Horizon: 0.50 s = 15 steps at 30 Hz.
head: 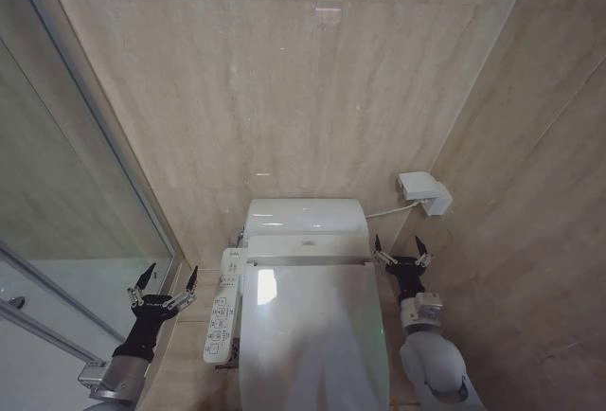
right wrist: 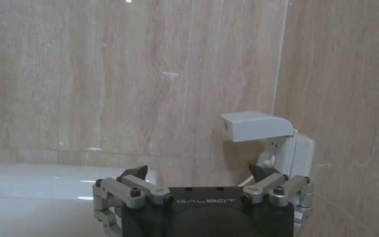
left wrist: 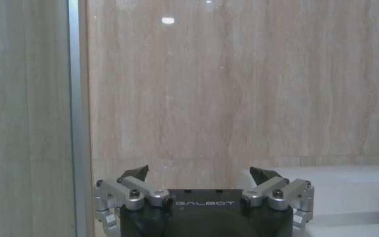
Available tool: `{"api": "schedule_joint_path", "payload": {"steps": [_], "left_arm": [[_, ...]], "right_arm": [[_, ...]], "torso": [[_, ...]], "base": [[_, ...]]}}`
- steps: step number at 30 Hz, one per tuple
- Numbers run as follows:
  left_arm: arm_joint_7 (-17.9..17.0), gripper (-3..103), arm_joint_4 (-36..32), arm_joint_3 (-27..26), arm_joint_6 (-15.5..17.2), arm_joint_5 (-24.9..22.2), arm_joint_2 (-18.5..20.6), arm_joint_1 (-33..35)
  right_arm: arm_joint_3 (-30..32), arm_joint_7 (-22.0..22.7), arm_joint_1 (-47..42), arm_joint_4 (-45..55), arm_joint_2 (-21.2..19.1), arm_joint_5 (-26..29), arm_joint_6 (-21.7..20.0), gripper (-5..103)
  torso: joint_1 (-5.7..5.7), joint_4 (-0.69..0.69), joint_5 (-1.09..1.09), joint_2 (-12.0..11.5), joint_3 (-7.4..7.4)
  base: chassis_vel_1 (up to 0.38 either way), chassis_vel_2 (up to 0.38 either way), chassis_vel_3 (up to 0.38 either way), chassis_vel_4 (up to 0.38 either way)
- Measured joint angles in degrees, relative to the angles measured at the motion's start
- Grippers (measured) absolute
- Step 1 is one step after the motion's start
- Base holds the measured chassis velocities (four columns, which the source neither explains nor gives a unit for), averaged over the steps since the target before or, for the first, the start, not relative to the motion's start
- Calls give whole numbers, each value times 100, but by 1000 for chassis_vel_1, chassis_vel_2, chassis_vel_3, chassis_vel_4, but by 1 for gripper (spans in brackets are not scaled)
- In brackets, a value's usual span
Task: Open the toilet lid, clean the toilet bowl with a toilet brush, close the toilet lid, and flush.
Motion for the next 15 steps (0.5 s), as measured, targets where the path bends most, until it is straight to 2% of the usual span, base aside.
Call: {"api": "schedule_joint_path", "payload": {"steps": [15], "left_arm": [[1,100,0,-1,0,-1,0,0]], "right_arm": [[0,0,0,0,0,0,0,100]], "torso": [[1,0,0,0,0]], "base": [[0,0,0,0]]}}
